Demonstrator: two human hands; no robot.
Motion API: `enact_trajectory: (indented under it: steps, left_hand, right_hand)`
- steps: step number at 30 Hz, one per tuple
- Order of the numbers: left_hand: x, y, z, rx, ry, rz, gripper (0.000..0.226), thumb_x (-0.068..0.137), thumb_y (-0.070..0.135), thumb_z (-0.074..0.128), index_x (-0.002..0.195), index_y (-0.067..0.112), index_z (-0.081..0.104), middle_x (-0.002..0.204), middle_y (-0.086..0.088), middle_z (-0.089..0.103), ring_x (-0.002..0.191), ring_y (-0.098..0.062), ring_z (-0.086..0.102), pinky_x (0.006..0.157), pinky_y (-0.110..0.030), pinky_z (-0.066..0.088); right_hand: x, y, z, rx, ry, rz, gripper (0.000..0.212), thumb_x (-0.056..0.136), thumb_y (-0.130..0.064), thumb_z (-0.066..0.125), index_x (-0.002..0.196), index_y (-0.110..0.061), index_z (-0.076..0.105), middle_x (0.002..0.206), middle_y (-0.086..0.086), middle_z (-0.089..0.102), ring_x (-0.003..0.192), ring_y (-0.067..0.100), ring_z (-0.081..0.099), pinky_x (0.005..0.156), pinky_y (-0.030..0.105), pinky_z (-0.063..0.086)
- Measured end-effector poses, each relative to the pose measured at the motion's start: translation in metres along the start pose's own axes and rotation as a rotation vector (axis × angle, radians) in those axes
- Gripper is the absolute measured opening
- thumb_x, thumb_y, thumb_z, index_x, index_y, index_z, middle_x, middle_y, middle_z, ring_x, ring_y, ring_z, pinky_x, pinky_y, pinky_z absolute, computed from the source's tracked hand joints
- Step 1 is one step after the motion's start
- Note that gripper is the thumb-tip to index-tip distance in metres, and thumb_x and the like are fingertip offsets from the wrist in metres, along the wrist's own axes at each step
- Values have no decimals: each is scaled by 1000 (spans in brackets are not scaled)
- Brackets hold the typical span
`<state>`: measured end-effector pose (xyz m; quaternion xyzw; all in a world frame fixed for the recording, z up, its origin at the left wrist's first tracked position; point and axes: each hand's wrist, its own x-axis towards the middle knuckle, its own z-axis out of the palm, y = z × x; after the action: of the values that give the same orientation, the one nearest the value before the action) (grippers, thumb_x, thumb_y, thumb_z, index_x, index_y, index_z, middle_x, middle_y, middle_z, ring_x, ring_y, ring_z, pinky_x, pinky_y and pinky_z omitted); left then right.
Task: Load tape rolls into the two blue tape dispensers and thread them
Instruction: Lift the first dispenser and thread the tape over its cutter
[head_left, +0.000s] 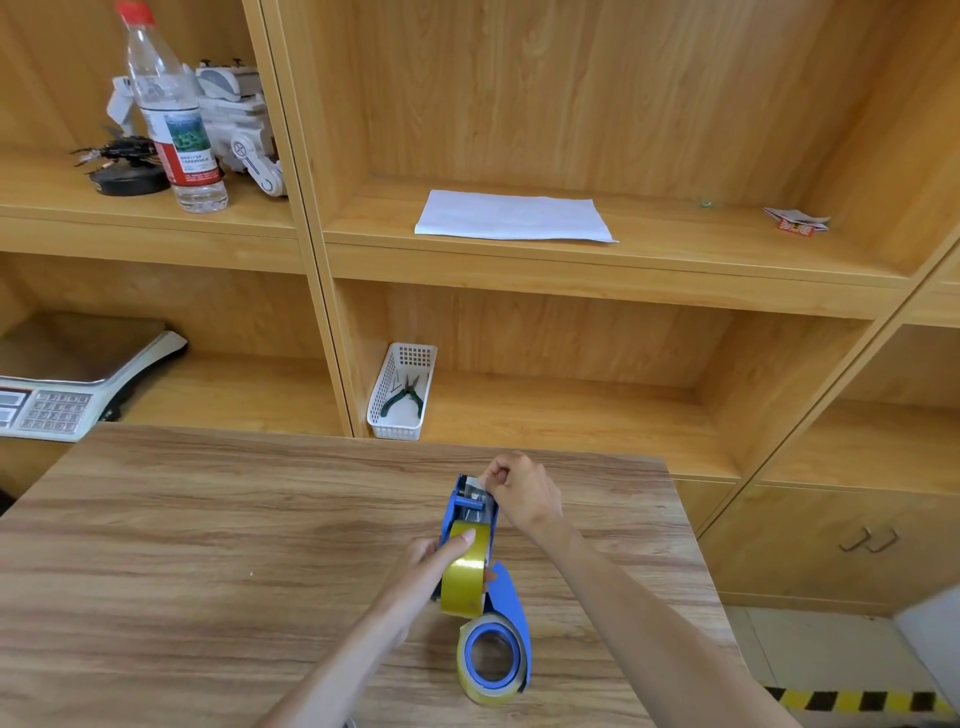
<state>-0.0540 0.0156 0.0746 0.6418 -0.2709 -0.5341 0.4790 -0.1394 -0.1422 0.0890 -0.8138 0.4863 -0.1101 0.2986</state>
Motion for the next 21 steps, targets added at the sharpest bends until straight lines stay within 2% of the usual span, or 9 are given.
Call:
enact_trajectory:
  steps: [4, 6, 8, 9, 14, 17, 19, 21]
  left_hand:
    - [-4, 6, 2, -39, -49, 11, 29, 95, 33, 60, 92, 7, 73, 84, -12, 79, 77, -22, 76, 65, -28, 57]
    - [-5, 8, 1, -56, -72, -5, 25, 97, 28, 58, 92, 8, 72, 92, -14, 79, 88, -28, 75, 74, -35, 59]
    - [-5, 9, 0, -65, -124, -16, 29, 97, 29, 58, 102, 4, 72, 103, -17, 76, 101, -35, 71, 89, -45, 56]
    - [-4, 8, -2, -75, -149, -20, 32, 96, 28, 58, 109, 1, 69, 107, -17, 75, 104, -35, 70, 92, -47, 55]
    - [-2, 0, -6, -25, -277, -25, 36, 96, 15, 61, 128, 2, 56, 120, -13, 72, 113, -28, 67, 98, -46, 51]
    - [-3, -1, -5, 0, -327, 10, 48, 88, 15, 70, 132, 3, 52, 124, -12, 70, 117, -27, 65, 99, -43, 51]
    - [-3, -1, -3, -10, -323, 18, 51, 86, 16, 72, 131, 4, 53, 123, -12, 70, 116, -27, 66, 98, -42, 52]
    - [-3, -2, -1, -52, -277, 12, 42, 90, 16, 70, 127, 4, 56, 118, -13, 73, 112, -28, 68, 98, -44, 52]
  right_hand:
    - [-1, -2, -1, 2, -4, 19, 19, 87, -14, 54, 76, -27, 60, 79, -10, 62, 77, 16, 58, 60, 26, 39]
    - [-2, -3, -1, 5, 0, 23, 19, 87, -12, 52, 78, -26, 61, 81, -8, 64, 77, 17, 59, 61, 27, 40]
    - [-2, -4, -2, 5, 2, 23, 20, 86, -10, 50, 79, -25, 61, 83, -6, 65, 78, 18, 59, 62, 27, 41]
    - [-1, -4, -2, 4, 3, 23, 21, 86, -9, 48, 80, -24, 62, 83, -5, 65, 78, 18, 59, 62, 28, 41]
    - [4, -4, -7, -18, 27, 56, 22, 86, -10, 46, 82, -22, 64, 96, -1, 68, 84, 23, 60, 65, 28, 42]
    - [7, -5, -11, -5, 39, 87, 23, 86, -11, 46, 85, -22, 66, 96, -2, 70, 85, 23, 61, 67, 28, 44]
    - [9, -5, -12, 2, 52, 94, 20, 88, -15, 47, 86, -22, 66, 98, -4, 70, 85, 22, 60, 68, 28, 44]
    - [10, -4, -12, 12, 53, 93, 19, 90, -17, 48, 87, -22, 66, 98, -5, 70, 85, 21, 60, 69, 28, 44]
